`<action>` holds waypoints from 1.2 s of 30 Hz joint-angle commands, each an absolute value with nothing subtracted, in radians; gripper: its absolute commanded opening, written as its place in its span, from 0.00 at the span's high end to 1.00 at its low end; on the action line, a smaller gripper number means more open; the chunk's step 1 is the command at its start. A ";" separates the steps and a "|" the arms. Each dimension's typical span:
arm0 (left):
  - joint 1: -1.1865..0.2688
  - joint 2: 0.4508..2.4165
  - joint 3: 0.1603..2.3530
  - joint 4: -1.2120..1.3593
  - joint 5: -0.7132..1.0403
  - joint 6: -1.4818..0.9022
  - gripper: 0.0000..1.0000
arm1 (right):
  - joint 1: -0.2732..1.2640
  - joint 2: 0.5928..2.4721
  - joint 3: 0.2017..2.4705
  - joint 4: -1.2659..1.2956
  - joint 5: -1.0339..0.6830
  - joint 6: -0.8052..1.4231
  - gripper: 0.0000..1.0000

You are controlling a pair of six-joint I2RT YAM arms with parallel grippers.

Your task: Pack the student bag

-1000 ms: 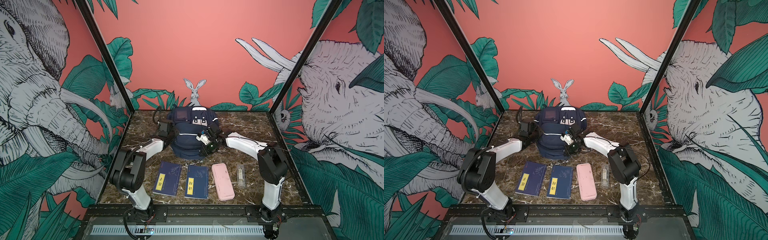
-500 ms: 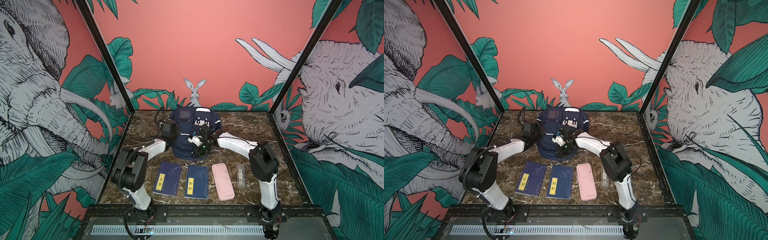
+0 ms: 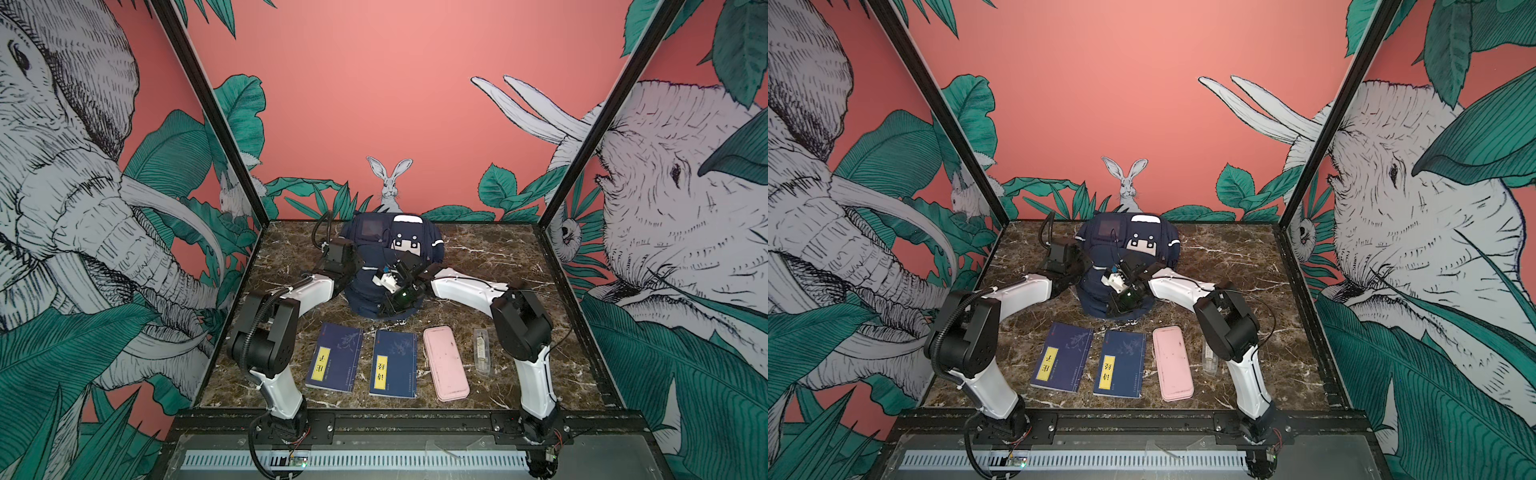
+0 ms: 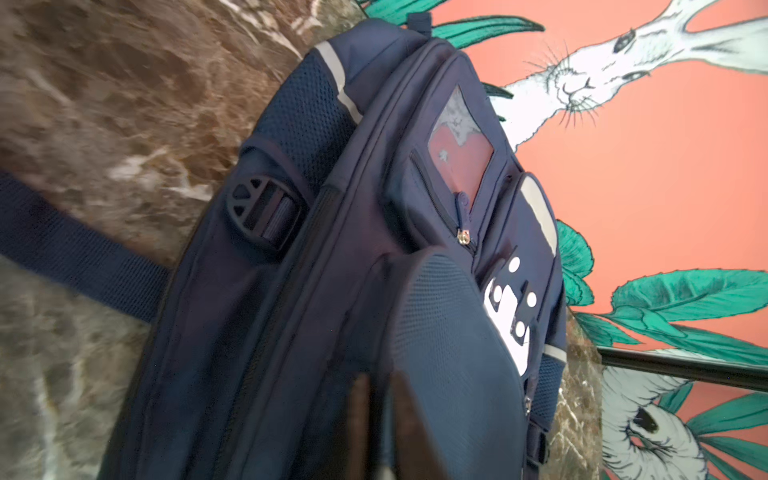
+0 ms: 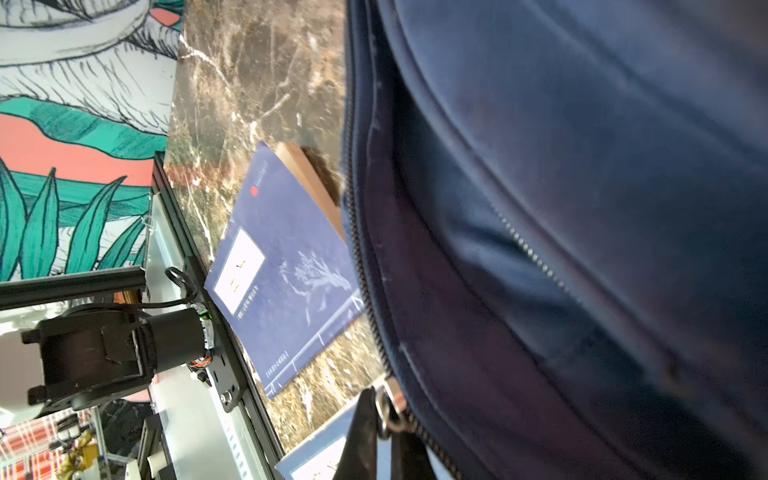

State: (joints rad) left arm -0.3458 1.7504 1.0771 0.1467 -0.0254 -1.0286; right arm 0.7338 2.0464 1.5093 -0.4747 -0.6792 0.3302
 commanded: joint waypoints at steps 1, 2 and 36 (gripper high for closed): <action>-0.350 1.766 1.171 0.089 0.080 -0.953 0.39 | 0.676 1.933 1.444 -0.470 -0.714 0.297 1.00; -0.349 1.775 1.198 0.052 0.098 -0.923 0.32 | 0.659 1.916 1.424 -0.482 -0.715 0.282 1.00; -0.345 2.167 1.784 -0.580 0.395 -0.374 0.74 | 0.566 1.816 1.324 -0.670 -0.571 0.125 1.00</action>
State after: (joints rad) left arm -0.3397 2.1746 1.7611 -0.5781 0.3355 -0.3717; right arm 0.5594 1.8336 1.3247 -0.6464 -0.5747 0.1413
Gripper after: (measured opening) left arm 0.276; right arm 0.049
